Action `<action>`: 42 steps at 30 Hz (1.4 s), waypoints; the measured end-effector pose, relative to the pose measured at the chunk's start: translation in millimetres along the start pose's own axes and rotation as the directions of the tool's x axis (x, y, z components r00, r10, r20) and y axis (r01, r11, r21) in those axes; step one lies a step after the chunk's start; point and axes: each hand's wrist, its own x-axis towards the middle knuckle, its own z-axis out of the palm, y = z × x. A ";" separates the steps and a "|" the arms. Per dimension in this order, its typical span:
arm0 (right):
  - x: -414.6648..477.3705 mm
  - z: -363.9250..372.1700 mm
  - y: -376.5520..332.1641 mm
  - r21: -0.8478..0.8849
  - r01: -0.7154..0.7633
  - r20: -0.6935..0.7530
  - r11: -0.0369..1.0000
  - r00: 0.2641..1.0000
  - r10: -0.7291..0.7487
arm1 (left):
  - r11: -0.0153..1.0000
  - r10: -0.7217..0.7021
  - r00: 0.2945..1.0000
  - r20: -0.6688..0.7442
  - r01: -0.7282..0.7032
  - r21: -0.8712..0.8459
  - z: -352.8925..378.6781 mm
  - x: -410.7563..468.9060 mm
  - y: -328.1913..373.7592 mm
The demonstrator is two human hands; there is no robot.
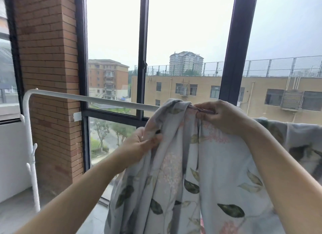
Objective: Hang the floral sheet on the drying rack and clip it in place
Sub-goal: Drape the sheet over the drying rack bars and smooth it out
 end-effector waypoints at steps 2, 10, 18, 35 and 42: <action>-0.6 -0.3 0.0 0.007 -0.001 -0.002 1.000 1.000 0.001 | 0.998 -0.060 0.996 0.071 0.059 0.009 21.2 -3.2 -6.5; -4.6 -5.9 2.7 0.039 0.022 0.000 0.999 1.000 -0.022 | 0.985 -0.169 0.980 0.105 0.166 0.036 31.2 -13.1 -24.1; -4.3 -5.8 0.6 0.028 0.018 -0.011 0.999 1.000 -0.017 | 0.999 0.028 0.954 -0.297 -0.031 -0.008 -14.0 -32.7 -3.8; -27.6 -30.6 20.3 0.022 -0.038 0.030 0.999 0.999 0.037 | 0.660 0.181 0.980 -0.080 -0.061 0.748 -25.4 143.9 76.8; -12.1 -24.5 -3.5 0.062 -0.101 0.108 0.993 0.990 0.094 | 0.650 0.082 0.997 -0.014 -0.043 0.759 -47.1 145.5 78.3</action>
